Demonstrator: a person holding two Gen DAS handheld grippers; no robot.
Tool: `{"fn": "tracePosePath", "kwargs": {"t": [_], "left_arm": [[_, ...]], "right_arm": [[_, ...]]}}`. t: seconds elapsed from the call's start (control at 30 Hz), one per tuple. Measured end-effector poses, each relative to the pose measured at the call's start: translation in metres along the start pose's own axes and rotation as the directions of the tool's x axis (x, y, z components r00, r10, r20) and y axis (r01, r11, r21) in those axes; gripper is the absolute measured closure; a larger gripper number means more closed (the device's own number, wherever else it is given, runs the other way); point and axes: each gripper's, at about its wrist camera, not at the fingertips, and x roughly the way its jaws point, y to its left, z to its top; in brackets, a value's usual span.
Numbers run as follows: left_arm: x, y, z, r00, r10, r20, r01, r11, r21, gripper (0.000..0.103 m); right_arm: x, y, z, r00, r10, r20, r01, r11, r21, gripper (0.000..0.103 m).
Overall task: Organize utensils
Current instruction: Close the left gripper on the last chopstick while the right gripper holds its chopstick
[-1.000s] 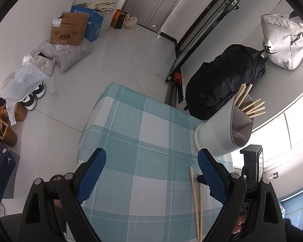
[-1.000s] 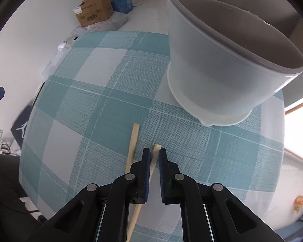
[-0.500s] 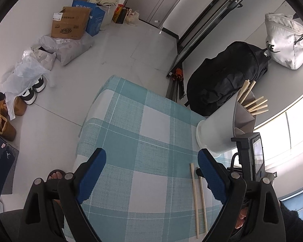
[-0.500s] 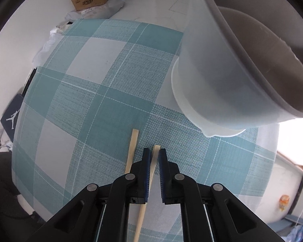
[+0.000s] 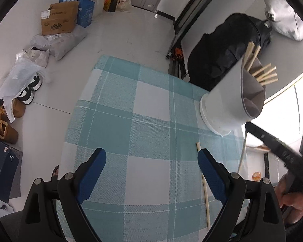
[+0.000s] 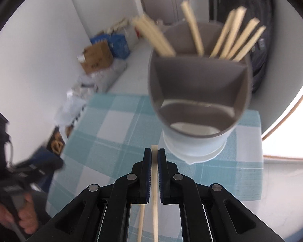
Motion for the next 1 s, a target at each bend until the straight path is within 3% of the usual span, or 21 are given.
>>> {"fn": "tracePosePath", "kwargs": {"t": [0.23,0.37,0.57,0.67,0.73,0.83,0.93,1.0], "left_arm": [[0.029,-0.042,-0.013,0.993,0.073,-0.087,-0.063,0.991,0.121,0.014],[0.040,-0.067,-0.013,0.988,0.088,-0.123,-0.067,0.984,0.168,0.014],[0.060,-0.090,-0.009,0.975,0.172,-0.140,-0.139,0.966,0.218,0.014],[0.071,-0.095,-0.008,0.965,0.211,-0.157,-0.174,0.959,0.221,0.027],[0.079,-0.098,-0.010,0.956,0.239,-0.172,-0.196,0.953,0.232,0.028],[0.085,-0.101,-0.012,0.945,0.282,-0.166,-0.236,0.940,0.248,0.038],[0.086,-0.109,-0.014,0.945,0.295,-0.144,-0.247,0.928,0.279,0.053],[0.086,-0.114,-0.015,0.951,0.285,-0.119,-0.238,0.923,0.304,0.073]], "right_arm": [[-0.043,-0.029,-0.016,0.981,0.059,0.185,-0.078,0.992,0.099,0.098],[-0.051,-0.045,-0.025,0.964,0.040,0.265,-0.080,0.987,0.142,0.098],[-0.061,-0.054,-0.024,0.931,-0.003,0.364,-0.064,0.983,0.172,0.098],[-0.070,-0.057,-0.028,0.911,-0.016,0.412,-0.059,0.984,0.170,0.098],[-0.078,-0.061,-0.029,0.892,-0.029,0.450,-0.058,0.982,0.178,0.098],[-0.086,-0.066,-0.029,0.874,-0.034,0.484,-0.065,0.980,0.187,0.098],[-0.090,-0.069,-0.028,0.867,-0.024,0.498,-0.083,0.978,0.192,0.098],[-0.090,-0.072,-0.028,0.867,-0.024,0.498,-0.087,0.976,0.200,0.098]]}}
